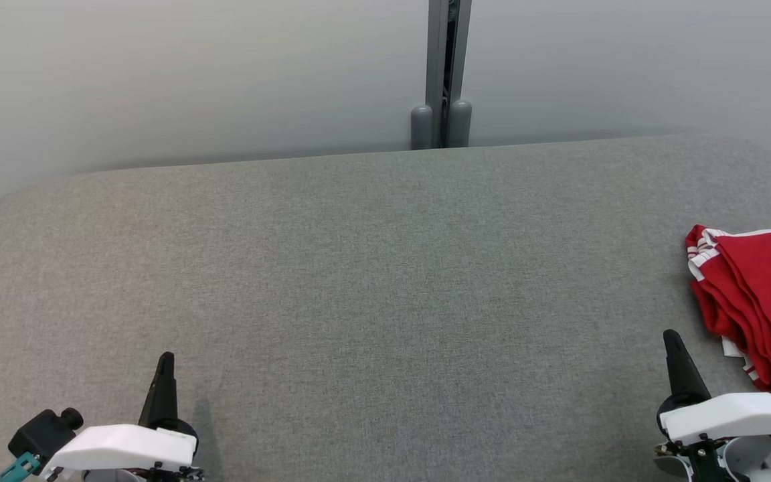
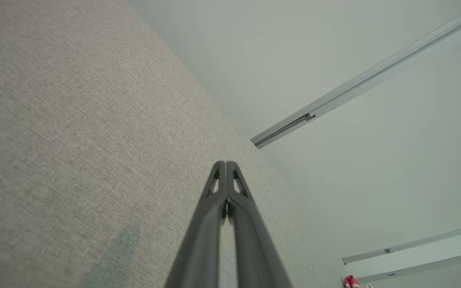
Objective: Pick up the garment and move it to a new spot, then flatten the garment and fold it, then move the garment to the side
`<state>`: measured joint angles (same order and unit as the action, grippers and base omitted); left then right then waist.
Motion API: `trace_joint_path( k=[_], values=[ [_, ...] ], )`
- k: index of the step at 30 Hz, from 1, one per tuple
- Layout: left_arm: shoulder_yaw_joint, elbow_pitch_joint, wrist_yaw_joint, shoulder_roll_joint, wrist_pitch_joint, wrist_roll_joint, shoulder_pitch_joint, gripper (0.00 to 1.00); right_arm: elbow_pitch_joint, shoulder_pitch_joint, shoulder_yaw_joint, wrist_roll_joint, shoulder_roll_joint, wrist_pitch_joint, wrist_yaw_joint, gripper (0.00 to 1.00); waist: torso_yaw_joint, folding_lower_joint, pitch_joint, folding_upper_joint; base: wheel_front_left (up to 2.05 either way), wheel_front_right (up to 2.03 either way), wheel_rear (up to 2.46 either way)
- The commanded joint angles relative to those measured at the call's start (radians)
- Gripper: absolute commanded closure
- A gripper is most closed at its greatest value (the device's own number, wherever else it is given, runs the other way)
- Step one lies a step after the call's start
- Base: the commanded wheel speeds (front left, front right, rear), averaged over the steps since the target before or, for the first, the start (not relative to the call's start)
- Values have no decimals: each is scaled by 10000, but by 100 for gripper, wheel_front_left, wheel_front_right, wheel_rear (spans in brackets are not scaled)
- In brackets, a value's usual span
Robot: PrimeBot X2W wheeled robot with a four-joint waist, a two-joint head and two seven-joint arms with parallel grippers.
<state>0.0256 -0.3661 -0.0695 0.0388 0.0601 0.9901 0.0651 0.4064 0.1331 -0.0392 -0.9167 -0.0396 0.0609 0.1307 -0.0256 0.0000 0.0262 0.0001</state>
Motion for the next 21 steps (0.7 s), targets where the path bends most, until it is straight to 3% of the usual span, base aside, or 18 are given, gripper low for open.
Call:
trace_joint_path(
  k=[1,21],
  values=[
    [85,179,-97,67,-84,293,244,100,-189,30,-72,-341,-95,-106,1,100,5,0,-5,-1,0,0,0],
    [368,546,-289,94,-658,2313,359,100,-699,-74,-317,-2588,-115,-667,1,100,73,0,-66,-1,0,0,0]
  ],
)
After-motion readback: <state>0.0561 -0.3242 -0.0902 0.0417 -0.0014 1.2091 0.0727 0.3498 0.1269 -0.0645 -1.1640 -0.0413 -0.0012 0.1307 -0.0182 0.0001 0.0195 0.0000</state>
